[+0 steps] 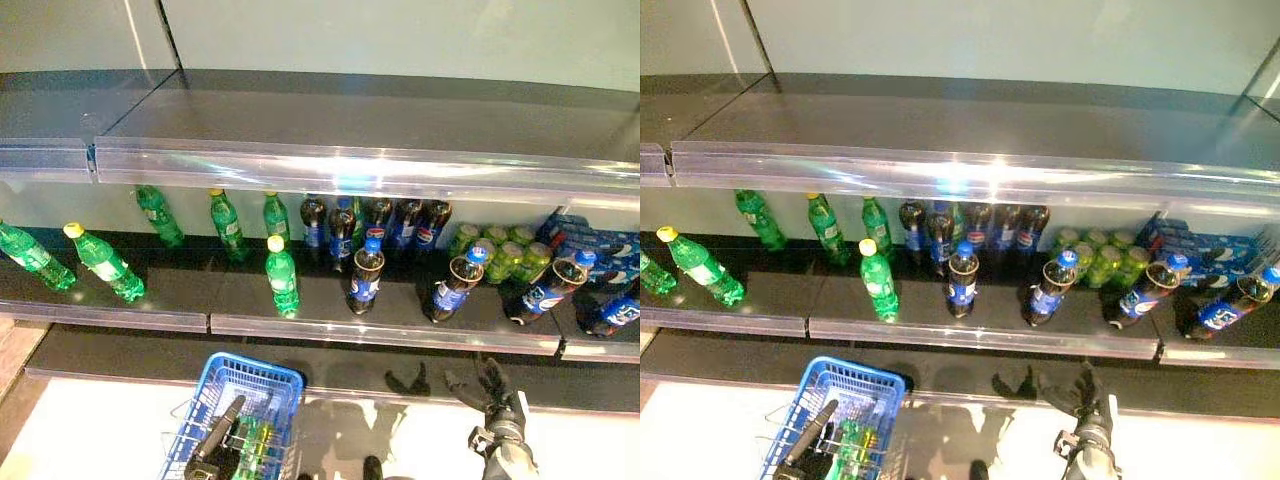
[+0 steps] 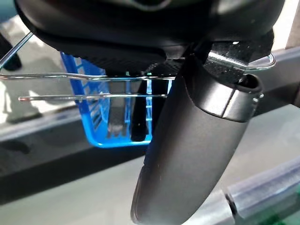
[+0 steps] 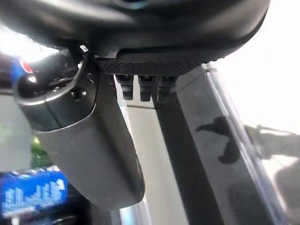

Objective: Pick up the drink and place into the basket.

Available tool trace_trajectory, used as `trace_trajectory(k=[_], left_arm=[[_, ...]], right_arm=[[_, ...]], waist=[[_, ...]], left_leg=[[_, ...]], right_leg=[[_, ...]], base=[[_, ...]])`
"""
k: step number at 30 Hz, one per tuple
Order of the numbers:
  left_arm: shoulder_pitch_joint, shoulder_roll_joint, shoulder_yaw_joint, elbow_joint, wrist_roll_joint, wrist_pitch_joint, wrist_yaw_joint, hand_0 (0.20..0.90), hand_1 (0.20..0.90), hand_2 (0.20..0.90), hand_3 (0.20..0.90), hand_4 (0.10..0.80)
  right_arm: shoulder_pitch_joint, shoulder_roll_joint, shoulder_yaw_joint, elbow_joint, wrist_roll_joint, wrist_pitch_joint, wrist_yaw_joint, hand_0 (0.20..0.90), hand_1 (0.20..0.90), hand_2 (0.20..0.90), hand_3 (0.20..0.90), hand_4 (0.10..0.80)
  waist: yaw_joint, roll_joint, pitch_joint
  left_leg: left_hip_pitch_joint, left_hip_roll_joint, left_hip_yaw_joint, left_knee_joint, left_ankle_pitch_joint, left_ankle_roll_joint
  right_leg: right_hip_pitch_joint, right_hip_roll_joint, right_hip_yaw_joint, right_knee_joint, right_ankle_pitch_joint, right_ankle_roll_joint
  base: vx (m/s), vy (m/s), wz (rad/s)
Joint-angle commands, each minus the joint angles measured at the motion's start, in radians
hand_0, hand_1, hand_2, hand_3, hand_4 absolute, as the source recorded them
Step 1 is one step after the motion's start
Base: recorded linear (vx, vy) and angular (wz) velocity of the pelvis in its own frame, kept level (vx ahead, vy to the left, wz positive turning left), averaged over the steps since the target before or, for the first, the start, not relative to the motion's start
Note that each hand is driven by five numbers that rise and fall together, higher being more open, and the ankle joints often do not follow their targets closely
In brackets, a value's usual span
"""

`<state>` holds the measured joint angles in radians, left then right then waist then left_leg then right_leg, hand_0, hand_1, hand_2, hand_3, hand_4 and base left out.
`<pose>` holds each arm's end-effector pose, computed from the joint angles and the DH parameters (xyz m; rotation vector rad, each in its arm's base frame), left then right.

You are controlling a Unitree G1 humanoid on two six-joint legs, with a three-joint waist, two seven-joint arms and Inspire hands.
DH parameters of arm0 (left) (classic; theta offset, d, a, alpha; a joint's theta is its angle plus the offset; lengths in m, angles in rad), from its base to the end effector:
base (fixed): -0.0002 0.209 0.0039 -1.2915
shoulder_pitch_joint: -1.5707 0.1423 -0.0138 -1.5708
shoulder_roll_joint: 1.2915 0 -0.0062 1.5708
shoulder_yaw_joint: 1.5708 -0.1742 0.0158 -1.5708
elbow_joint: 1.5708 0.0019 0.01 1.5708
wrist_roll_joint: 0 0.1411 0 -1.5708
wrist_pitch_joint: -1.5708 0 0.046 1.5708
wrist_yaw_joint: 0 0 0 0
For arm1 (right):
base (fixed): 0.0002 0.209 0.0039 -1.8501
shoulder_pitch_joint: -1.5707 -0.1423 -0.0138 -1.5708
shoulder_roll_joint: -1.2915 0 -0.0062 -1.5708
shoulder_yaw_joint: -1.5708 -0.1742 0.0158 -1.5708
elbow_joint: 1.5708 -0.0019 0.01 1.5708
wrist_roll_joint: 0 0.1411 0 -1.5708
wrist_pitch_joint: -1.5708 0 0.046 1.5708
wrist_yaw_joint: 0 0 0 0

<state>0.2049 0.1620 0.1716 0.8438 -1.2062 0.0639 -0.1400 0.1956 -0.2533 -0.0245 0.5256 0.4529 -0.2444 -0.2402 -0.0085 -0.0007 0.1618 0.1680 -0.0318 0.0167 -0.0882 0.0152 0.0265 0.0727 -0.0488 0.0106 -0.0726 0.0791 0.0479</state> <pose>0.0628 0.2253 -0.0963 -1.0792 0.6943 0.7005 0.1221 -0.2323 -0.0473 0.1079 0.4452 -0.5321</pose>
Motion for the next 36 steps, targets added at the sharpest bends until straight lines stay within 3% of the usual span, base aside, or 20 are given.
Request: trace_trajectory(k=[1,7,13,22,36], left_arm=[[-0.087,0.068,0.058,-0.144,-0.058,-0.123,-0.113,0.3,0.3,0.3,0.2,0.1],[-0.1,0.062,0.013,-0.159,-0.09,-0.153,-0.106,0.3,0.3,0.3,0.2,0.1],[-0.176,0.09,-0.052,-0.194,-0.164,-0.218,-0.102,0.3,0.3,0.3,0.2,0.1],[-0.267,0.125,-0.121,-0.265,-0.23,-0.312,-0.103,0.3,0.3,0.3,0.2,0.1],[-0.287,0.143,-0.12,-0.307,-0.268,-0.318,-0.112,0.3,0.3,0.3,0.2,0.1]], right_arm=[[-0.029,-0.102,-0.055,-0.172,-0.086,-0.177,0.002,0.9,0.9,0.9,0.9,0.8],[-0.064,-0.135,-0.048,-0.262,-0.14,-0.244,-0.038,0.9,0.9,0.9,0.9,0.8],[-0.157,-0.186,-0.042,-0.355,-0.118,-0.325,-0.094,0.9,0.9,0.9,0.9,0.8],[-0.239,-0.246,-0.032,-0.5,-0.163,-0.4,-0.228,0.9,0.9,0.9,0.9,0.8],[-0.321,-0.285,-0.104,-0.627,-0.177,-0.447,-0.243,0.9,0.9,0.9,0.9,0.8]], waist=[[-0.012,0.02,-0.04],[-0.018,0.022,0.018],[-0.014,0.001,0.164],[0.002,-0.015,0.294],[0.008,-0.008,0.358]], left_leg=[[-0.062,-0.06,0.042,0.127,-0.15,0.028],[-0.136,-0.065,0.038,0.195,-0.159,0.036],[-0.333,-0.069,0.012,0.381,-0.181,0.044],[-0.599,-0.06,-0.009,0.564,-0.199,0.046],[-0.741,-0.074,-0.024,0.614,-0.189,0.051]], right_leg=[[-0.018,0.009,0.001,0.077,-0.106,0.043],[-0.08,0.008,0.025,0.117,-0.108,0.047],[-0.231,0.008,0.033,0.241,-0.117,0.038],[-0.449,0.051,0.005,0.371,-0.124,0.012],[-0.602,0.079,-0.017,0.473,-0.141,-0.002]], base=[[0.014,0.001,-0.17],[-0.047,-0.016,-0.15],[-0.202,-0.068,-0.08],[-0.185,-0.076,-0.03],[-0.043,-0.008,-0.04]])
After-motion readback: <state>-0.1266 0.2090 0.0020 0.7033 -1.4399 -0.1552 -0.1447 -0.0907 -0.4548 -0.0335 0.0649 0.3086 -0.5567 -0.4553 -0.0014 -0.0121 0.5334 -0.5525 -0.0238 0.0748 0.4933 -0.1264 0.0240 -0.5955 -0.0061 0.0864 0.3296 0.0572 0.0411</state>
